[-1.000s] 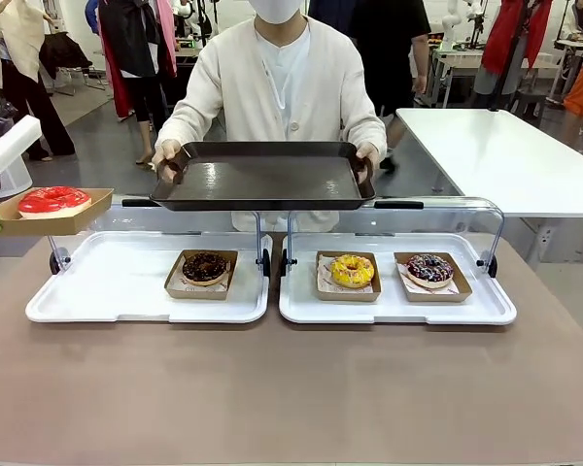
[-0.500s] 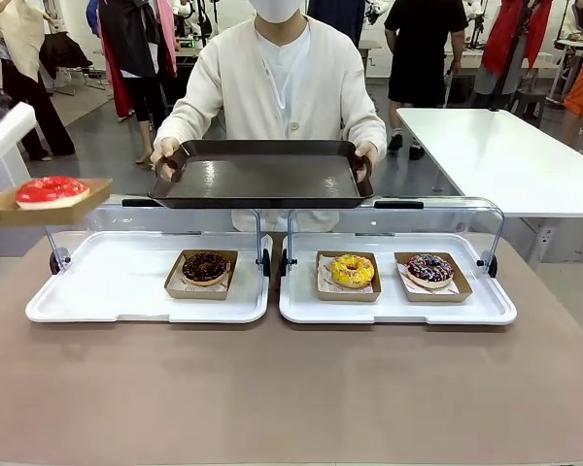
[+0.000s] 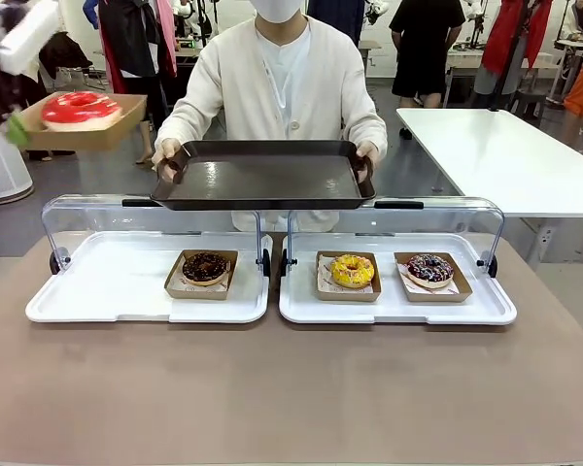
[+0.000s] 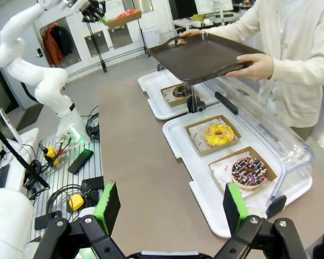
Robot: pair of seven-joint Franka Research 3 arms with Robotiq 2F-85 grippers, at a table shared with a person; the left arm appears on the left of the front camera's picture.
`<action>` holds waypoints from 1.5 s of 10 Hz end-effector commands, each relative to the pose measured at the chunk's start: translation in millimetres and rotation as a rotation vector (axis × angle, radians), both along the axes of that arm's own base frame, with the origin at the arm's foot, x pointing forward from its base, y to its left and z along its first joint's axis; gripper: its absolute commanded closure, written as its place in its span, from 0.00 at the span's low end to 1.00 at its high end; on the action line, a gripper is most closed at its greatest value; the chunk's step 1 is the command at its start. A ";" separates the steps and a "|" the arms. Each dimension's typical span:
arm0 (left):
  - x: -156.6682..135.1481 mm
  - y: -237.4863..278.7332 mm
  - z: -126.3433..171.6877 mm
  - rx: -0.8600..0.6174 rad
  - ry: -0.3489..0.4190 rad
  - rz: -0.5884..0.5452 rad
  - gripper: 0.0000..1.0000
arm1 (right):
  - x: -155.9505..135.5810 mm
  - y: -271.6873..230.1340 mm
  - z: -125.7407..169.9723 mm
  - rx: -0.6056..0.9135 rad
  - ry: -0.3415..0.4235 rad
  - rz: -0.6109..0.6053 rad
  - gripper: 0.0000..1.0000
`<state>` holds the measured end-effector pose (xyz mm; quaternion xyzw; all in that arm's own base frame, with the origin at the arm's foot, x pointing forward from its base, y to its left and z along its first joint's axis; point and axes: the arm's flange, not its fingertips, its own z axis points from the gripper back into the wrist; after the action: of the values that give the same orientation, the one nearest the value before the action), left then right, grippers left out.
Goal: Provide the desired donut to the person.
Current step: Place the picked Paper togo box onto the Handle tray extended by the person.
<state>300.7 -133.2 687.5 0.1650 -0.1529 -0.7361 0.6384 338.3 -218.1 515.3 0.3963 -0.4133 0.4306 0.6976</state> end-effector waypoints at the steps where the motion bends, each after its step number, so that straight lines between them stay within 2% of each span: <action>1: 37.9 -47.4 4.0 0.021 -0.008 0.036 0.99 | 0.3 -0.4 1.1 0.009 -0.006 0.000 0.00; 4: 82.0 -91.0 -14.2 -0.020 -0.027 0.023 0.99 | 0.3 -0.4 1.1 0.009 -0.006 0.000 0.00; 8: 143.1 -115.6 -63.0 -0.022 0.065 -0.017 0.99 | 0.3 -0.4 1.1 0.009 -0.006 0.000 0.00; 10: 163.9 -115.0 -84.4 -0.016 0.093 0.000 0.99 | 0.3 -0.4 1.1 0.009 -0.006 0.000 0.00; 15: 203.4 -104.9 -100.1 -0.026 0.147 0.010 0.99 | 0.3 -0.4 1.1 0.009 -0.006 0.000 0.00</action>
<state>496.4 -238.0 582.5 0.1148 -0.1145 -0.7325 0.6612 338.3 -218.1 515.6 0.3960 -0.4134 0.4308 0.6976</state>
